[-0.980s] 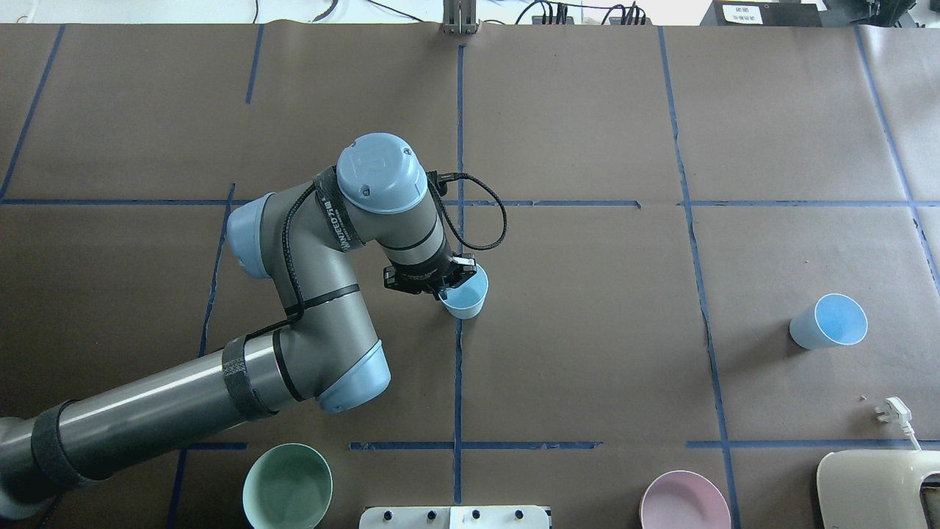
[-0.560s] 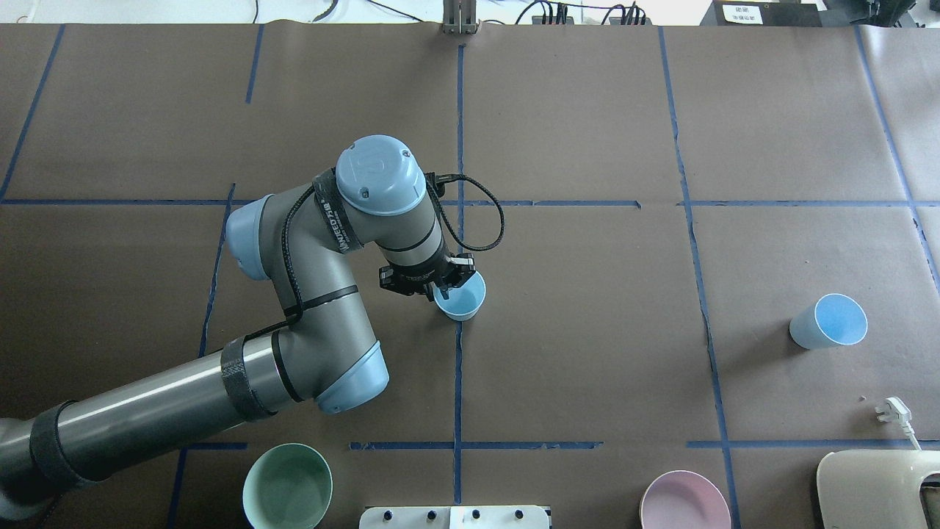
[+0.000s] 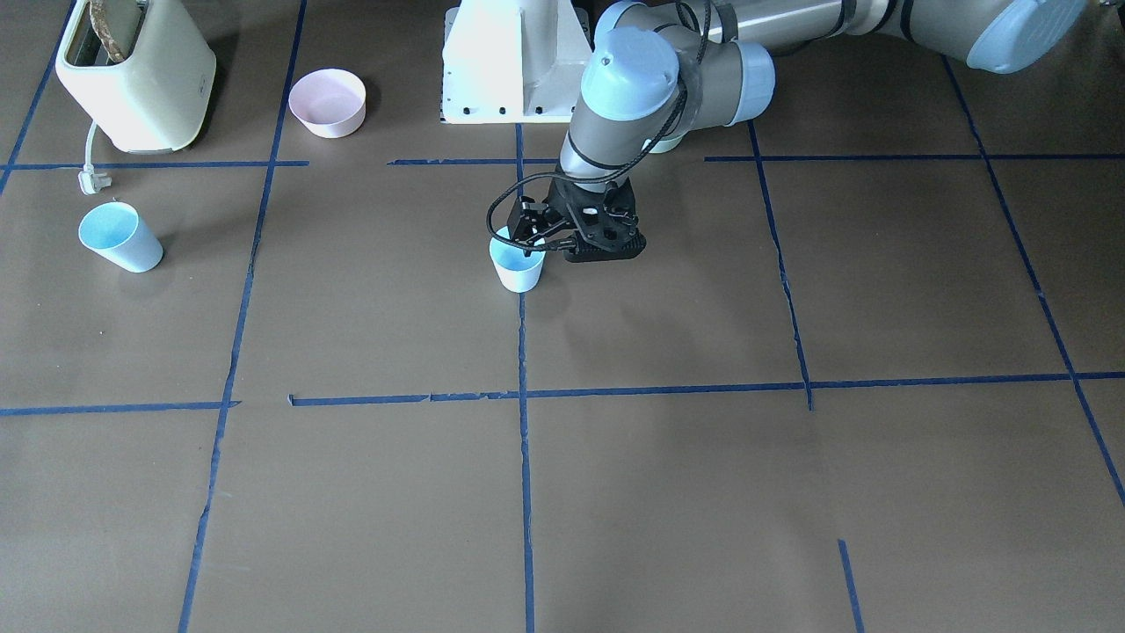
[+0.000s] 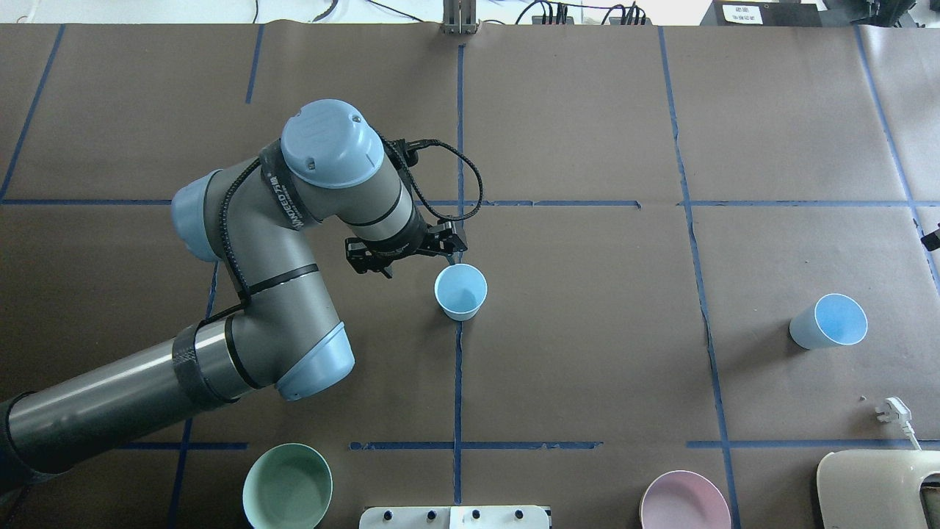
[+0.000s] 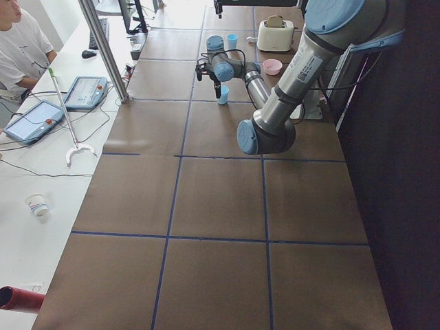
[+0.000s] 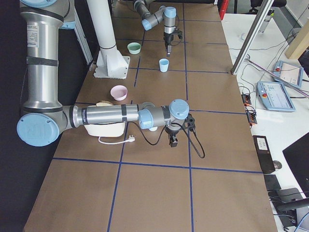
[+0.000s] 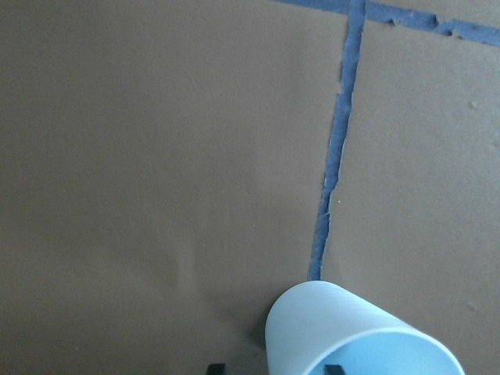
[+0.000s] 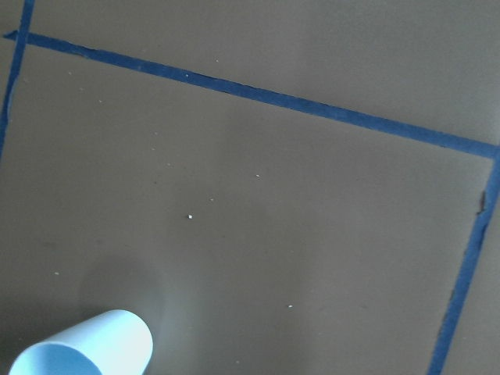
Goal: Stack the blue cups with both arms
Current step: 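Release the cup and lift the left gripper while the right arm reaches out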
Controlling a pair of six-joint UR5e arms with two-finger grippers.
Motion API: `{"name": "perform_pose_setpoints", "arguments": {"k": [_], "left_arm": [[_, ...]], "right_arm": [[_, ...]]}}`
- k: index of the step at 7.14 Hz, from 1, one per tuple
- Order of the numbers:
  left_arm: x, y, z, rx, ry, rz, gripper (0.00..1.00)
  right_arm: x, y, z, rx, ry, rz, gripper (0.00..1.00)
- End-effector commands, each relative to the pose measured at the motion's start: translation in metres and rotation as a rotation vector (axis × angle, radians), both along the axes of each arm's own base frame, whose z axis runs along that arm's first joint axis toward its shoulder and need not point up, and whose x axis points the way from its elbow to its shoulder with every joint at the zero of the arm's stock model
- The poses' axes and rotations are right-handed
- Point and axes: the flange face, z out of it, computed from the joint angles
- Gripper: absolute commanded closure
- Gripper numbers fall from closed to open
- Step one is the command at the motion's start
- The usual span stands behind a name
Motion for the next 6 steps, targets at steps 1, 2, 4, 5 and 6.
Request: {"name": "perform_pose_setpoints", "arguments": {"k": [1,2,4,5,6], "left_arm": [[-0.024,-0.006,0.004,0.004,0.011,-0.027,0.00],[-0.028,-0.010,0.003,0.004,0.011,-0.035,0.00],[-0.031,-0.008,0.008,0.003,0.009,-0.036,0.00],[-0.031,-0.008,0.010,0.002,0.007,-0.036,0.00],[-0.033,-0.007,0.010,0.003,0.008,-0.036,0.00]], "right_arm": [[-0.045,0.051,-0.008,-0.003,-0.066,0.141,0.01],[-0.060,0.073,0.001,0.011,-0.064,0.147,0.02],[-0.086,0.077,-0.005,-0.033,-0.073,0.129,0.02],[-0.095,0.078,-0.005,-0.035,-0.071,0.116,0.02],[-0.100,0.079,-0.004,-0.037,-0.069,0.105,0.02]]}}
